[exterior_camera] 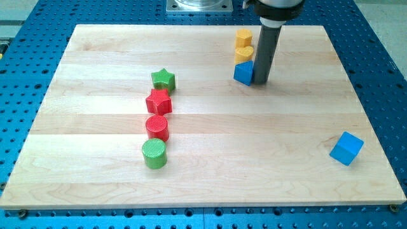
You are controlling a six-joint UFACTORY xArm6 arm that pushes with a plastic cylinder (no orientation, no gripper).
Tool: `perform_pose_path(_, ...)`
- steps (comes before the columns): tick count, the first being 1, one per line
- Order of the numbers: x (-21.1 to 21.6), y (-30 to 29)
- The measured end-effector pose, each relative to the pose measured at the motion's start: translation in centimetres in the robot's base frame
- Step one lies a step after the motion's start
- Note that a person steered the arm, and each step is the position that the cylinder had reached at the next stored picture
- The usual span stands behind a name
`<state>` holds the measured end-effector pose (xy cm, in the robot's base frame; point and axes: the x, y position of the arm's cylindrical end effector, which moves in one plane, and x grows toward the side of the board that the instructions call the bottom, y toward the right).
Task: Slide the blue cube to the bottom right of the triangle
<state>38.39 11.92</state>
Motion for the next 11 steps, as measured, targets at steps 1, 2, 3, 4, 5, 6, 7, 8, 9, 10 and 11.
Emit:
perform_pose_path(1,3.7,0.1)
perform_pose_path(2,5.1,4.7)
perform_pose_path(3,6.3,16.2)
perform_pose_path(4,13.1,21.4)
perform_pose_path(5,18.6,17.6)
perform_pose_path(6,18.3,12.5)
perform_pose_path(7,15.7,9.9)
perform_pose_path(8,12.8,7.2)
perform_pose_path(9,10.3,3.5)
perform_pose_path(10,9.1,6.6)
perform_pose_path(11,7.1,8.2)
